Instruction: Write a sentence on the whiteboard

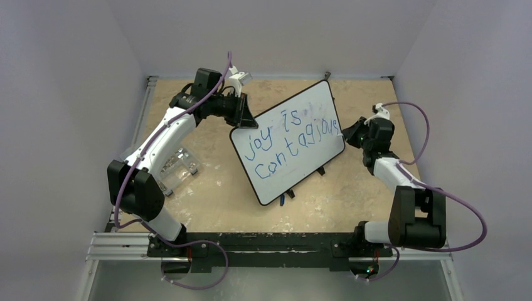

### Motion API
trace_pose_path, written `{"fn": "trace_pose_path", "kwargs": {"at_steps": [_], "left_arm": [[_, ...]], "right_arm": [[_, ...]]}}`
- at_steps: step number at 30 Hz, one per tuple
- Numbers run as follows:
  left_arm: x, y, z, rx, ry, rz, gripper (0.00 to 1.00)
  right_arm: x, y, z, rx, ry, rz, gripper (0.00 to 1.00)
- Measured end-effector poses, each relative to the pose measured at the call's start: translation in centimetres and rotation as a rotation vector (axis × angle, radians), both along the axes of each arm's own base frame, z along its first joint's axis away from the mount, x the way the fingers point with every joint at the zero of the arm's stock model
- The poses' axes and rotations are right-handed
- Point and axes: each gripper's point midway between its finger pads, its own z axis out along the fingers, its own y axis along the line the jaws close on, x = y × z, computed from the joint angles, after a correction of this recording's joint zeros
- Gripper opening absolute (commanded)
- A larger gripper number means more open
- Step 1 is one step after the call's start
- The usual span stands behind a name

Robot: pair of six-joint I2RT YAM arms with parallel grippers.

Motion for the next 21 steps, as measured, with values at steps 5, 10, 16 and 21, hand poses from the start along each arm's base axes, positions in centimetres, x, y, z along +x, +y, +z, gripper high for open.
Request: {"fn": "trace_pose_path", "kwargs": {"at_steps": [5, 10, 16, 21], "left_arm": [[0.0, 0.0, 0.0, 0.002, 0.001, 0.002, 0.00], [0.0, 0.0, -0.1, 0.003, 0.001, 0.004, 0.00], [0.1, 0.1, -0.1, 0.005, 0.002, 0.007, 0.00], [0.0, 0.0, 0.0, 0.002, -0.006, -0.003, 0.00]], "right_arm": [[-0.3, 0.5, -0.3, 0.005, 0.005, 0.029, 0.00], [-0.4, 1.2, -0.1, 0.024, 0.000, 0.074, 0.00], [-0.7, 2.0, 0.3, 0.043, -0.009, 0.114, 0.00], [-1.6, 2.3, 2.4, 0.042, -0.047, 0.126, 0.00]]}}
